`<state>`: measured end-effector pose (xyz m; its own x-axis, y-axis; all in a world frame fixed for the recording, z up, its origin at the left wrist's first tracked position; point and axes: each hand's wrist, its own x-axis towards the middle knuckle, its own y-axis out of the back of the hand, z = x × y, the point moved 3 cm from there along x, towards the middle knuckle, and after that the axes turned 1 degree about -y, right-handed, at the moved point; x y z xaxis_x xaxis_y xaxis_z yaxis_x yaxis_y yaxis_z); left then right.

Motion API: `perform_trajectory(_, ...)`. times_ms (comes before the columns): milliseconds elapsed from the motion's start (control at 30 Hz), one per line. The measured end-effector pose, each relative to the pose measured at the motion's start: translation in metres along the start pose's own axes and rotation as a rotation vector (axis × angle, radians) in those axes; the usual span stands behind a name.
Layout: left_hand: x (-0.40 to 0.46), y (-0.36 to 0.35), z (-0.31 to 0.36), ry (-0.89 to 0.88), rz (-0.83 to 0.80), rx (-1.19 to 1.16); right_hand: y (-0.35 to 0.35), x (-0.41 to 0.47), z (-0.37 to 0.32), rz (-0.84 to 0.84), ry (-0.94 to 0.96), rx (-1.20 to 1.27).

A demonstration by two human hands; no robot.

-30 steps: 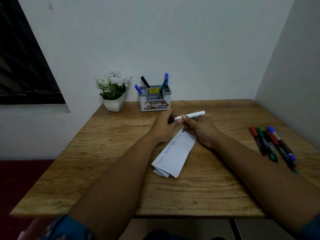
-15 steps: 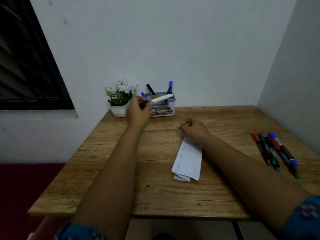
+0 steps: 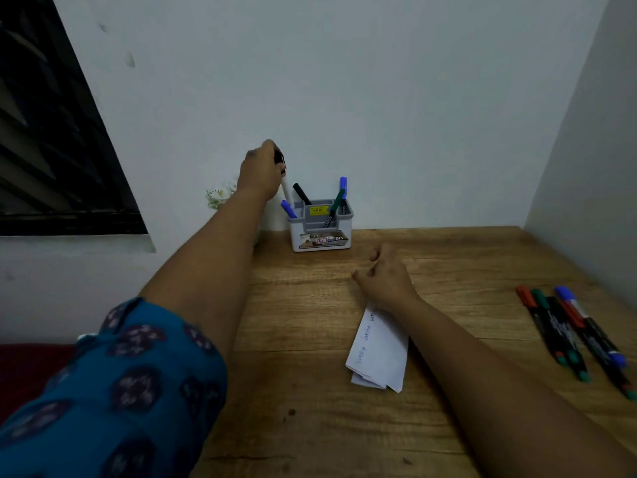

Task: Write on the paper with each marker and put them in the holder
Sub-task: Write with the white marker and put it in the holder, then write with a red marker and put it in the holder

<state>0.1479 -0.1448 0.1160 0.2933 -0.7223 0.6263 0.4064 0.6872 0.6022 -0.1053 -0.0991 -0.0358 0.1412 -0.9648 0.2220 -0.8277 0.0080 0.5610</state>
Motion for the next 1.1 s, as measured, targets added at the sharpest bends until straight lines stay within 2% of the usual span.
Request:
perform_trajectory(233,0.0,-0.027,-0.005,0.04,-0.241,0.174,-0.007,0.0,-0.004,-0.075,0.029,-0.03)
perform_trajectory(300,-0.011,-0.022,0.011,-0.034,-0.169,0.157,-0.006,0.002,-0.004,-0.062,0.022,-0.022)
perform_trajectory(367,-0.037,-0.015,0.038,-0.082,-0.042,-0.011,-0.004,0.004,-0.005,-0.071,-0.024,0.007)
perform_trajectory(400,-0.056,-0.013,0.052,-0.086,-0.035,-0.095,-0.003,0.005,-0.005,-0.078,-0.063,0.039)
perform_trajectory(433,-0.077,-0.014,0.062,-0.08,-0.098,-0.141,0.0,0.006,-0.004,-0.078,-0.113,0.074)
perform_trajectory(533,-0.147,-0.031,0.075,-0.064,-0.561,-0.093,0.008,0.007,0.003,-0.052,-0.253,0.177)
perform_trajectory(600,-0.19,-0.041,0.075,-0.041,-0.811,-0.109,0.012,0.003,0.005,-0.049,-0.326,0.325)
perform_trajectory(667,-0.216,-0.051,0.076,-0.065,-0.949,-0.086,0.019,-0.002,0.004,-0.05,-0.358,0.46)
perform_trajectory(700,-0.22,-0.054,0.076,-0.09,-0.977,-0.053,0.027,-0.004,0.004,-0.042,-0.34,0.442)
perform_trajectory(800,-0.221,-0.057,0.078,-0.142,-0.995,-0.003,0.081,-0.012,0.013,0.113,-0.215,-0.044)
perform_trajectory(867,-0.22,-0.06,0.076,-0.152,-1.008,0.005,0.121,-0.023,0.032,0.309,-0.257,-0.337)
perform_trajectory(933,-0.221,-0.063,0.075,-0.148,-1.005,-0.012,0.149,-0.035,0.053,0.41,-0.352,-0.459)
perform_trajectory(1100,-0.219,-0.067,0.072,-0.183,-0.989,0.013,0.161,-0.053,0.068,0.3,-0.466,-0.647)
